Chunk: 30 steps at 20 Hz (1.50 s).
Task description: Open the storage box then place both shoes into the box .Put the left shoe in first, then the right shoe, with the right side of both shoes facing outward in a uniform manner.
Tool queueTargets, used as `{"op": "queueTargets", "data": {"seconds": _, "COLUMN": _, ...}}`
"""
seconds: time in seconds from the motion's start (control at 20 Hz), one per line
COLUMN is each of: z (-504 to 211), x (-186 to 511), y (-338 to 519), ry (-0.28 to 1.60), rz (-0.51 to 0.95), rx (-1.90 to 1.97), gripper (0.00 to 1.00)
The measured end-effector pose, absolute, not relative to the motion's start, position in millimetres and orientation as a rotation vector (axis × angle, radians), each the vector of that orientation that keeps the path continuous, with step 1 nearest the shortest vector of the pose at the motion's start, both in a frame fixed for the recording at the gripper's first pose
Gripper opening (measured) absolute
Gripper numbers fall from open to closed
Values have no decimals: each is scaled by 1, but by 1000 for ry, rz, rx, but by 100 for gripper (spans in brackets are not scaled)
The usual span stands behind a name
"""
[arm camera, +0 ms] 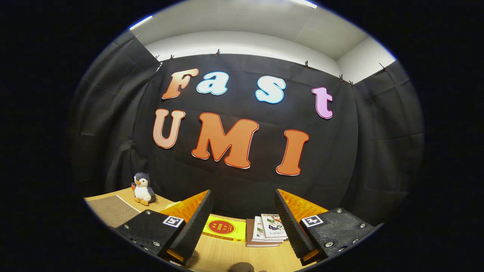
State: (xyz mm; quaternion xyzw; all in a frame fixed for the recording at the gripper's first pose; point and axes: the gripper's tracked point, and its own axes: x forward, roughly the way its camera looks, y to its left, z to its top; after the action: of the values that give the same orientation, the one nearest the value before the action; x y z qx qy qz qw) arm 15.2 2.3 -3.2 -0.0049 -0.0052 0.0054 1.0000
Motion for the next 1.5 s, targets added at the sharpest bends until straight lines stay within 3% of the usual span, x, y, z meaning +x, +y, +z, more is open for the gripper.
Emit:
{"op": "queueTargets", "data": {"seconds": 1.0, "z": -40, "x": 13, "y": 65, "ry": 125, "rz": 188, "rx": 28, "gripper": 97}}
{"op": "queueTargets", "data": {"seconds": 1.3, "z": -79, "x": 1, "y": 114, "ry": 268, "rz": 340, "rx": 120, "gripper": 97}}
{"op": "queueTargets", "data": {"seconds": 1.5, "z": -122, "x": -20, "y": 171, "ry": 442, "rz": 525, "rx": 239, "gripper": 97}}
